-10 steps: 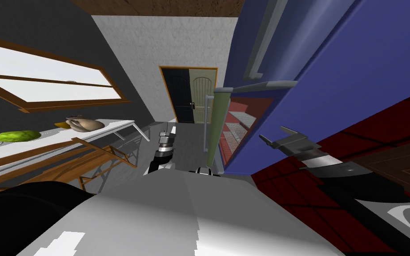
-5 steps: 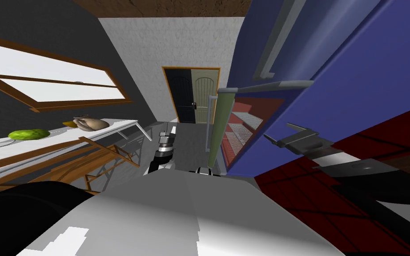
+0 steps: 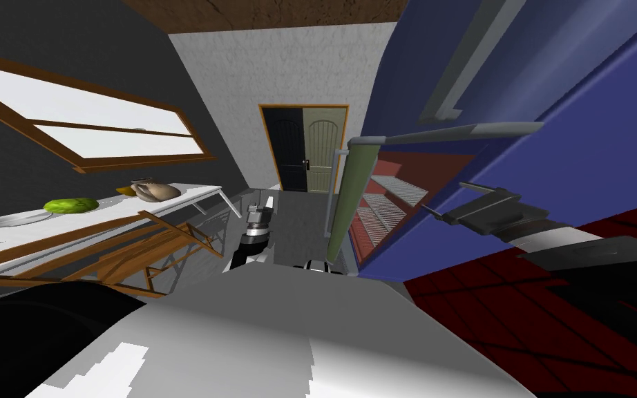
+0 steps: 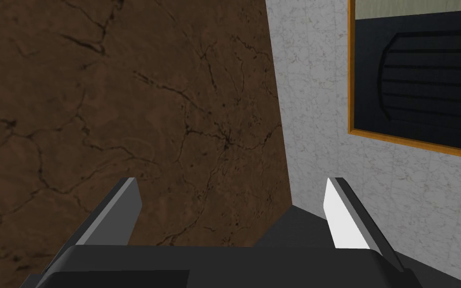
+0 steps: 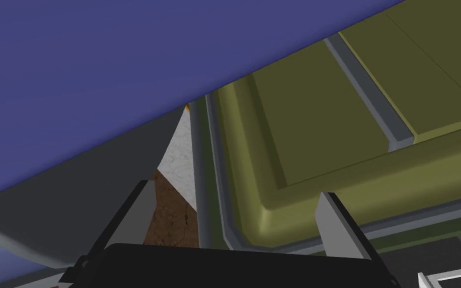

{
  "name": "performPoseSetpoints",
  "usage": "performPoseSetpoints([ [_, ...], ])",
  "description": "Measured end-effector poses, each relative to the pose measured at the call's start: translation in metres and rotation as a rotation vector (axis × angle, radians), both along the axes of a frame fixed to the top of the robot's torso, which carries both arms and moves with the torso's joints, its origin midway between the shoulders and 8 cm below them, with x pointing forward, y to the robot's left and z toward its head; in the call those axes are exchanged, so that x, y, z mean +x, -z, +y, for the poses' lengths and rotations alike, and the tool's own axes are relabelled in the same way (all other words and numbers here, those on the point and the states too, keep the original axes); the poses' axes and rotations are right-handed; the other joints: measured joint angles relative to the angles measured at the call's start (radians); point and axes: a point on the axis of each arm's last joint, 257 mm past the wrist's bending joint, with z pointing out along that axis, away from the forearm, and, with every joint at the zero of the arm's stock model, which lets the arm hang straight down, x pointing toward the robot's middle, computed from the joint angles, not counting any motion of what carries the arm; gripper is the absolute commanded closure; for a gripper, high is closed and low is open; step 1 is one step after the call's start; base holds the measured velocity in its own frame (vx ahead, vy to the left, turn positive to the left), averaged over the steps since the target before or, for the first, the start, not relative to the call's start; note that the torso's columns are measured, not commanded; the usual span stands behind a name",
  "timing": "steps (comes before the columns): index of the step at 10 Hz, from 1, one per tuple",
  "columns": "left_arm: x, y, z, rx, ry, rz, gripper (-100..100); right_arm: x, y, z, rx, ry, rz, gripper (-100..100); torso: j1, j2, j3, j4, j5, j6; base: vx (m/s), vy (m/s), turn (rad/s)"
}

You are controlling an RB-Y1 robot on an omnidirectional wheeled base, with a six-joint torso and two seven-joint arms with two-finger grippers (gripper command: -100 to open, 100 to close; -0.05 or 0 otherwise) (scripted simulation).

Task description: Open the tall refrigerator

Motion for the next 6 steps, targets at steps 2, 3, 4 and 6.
performPoseSetpoints([
  [2, 0.000, 0.000, 0.000, 0.000, 0.000, 0.000, 0, 0.000, -0.009, -0.008, -0.078, 0.029, -0.010, -100, 0.000, 0.001, 0.001, 0.000, 0.000, 0.000, 0.031, 0.099, 0.073],
  [3, 0.000, 0.000, 0.000, 0.000, 0.000, 0.000, 0, 0.001, -0.020, -0.013, -0.131, 0.044, -0.018, -100, 0.001, 0.000, 0.000, 0.000, 0.000, 0.000, 0.021, 0.076, 0.030],
  [4, 0.000, 0.000, 0.000, 0.000, 0.000, 0.000, 0, 0.000, -0.023, -0.015, -0.158, 0.054, -0.021, -100, -0.001, 0.001, 0.001, 0.000, 0.000, 0.000, 0.013, 0.069, 0.043],
  [6, 0.000, 0.000, 0.000, 0.000, 0.000, 0.000, 0, 0.001, -0.038, -0.020, -0.246, 0.085, -0.037, -100, 0.000, 0.001, 0.001, 0.000, 0.000, 0.000, 0.018, 0.100, 0.077],
])
